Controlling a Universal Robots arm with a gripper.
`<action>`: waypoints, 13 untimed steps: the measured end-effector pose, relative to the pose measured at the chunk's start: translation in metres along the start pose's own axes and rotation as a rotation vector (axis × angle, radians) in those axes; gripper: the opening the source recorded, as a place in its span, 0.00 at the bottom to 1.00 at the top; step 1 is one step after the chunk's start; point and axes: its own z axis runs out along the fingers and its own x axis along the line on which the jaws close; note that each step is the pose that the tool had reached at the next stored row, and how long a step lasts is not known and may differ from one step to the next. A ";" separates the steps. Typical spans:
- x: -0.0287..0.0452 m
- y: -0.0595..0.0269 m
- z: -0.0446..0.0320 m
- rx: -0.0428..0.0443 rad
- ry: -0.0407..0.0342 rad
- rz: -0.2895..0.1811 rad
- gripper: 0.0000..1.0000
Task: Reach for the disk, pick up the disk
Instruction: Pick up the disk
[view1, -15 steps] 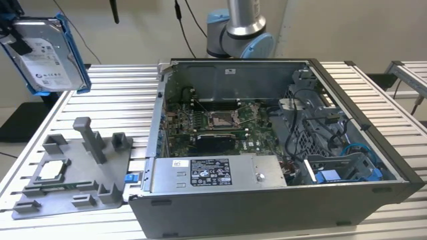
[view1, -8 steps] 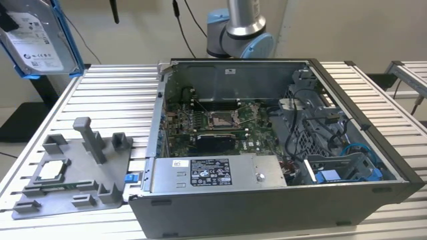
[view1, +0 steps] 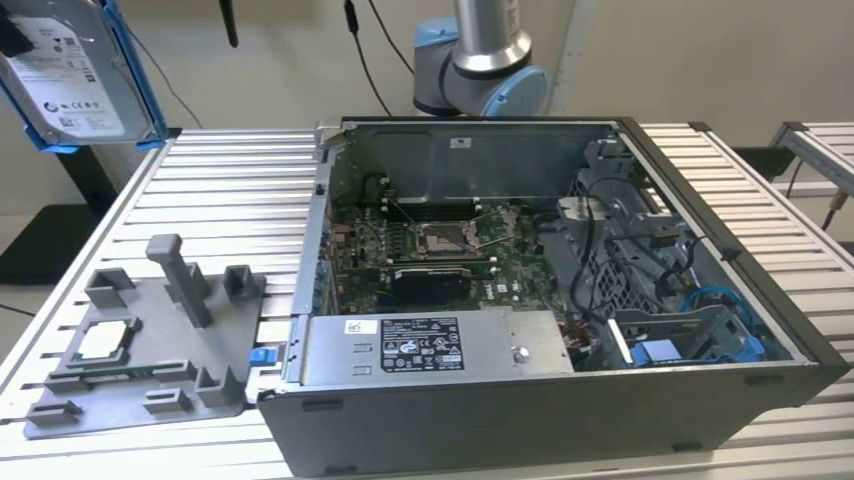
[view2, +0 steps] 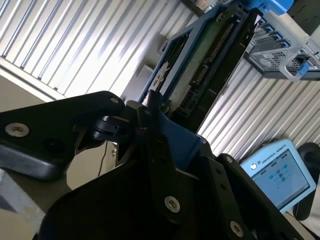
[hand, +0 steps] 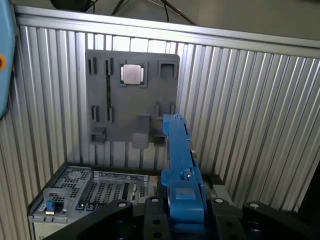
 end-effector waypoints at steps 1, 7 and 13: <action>0.0000 0.0000 0.0000 0.0000 0.0000 0.000 0.00; 0.0000 0.0001 0.0000 0.0000 0.0000 0.000 0.00; 0.0003 -0.0030 0.0009 0.0000 0.0000 0.000 0.00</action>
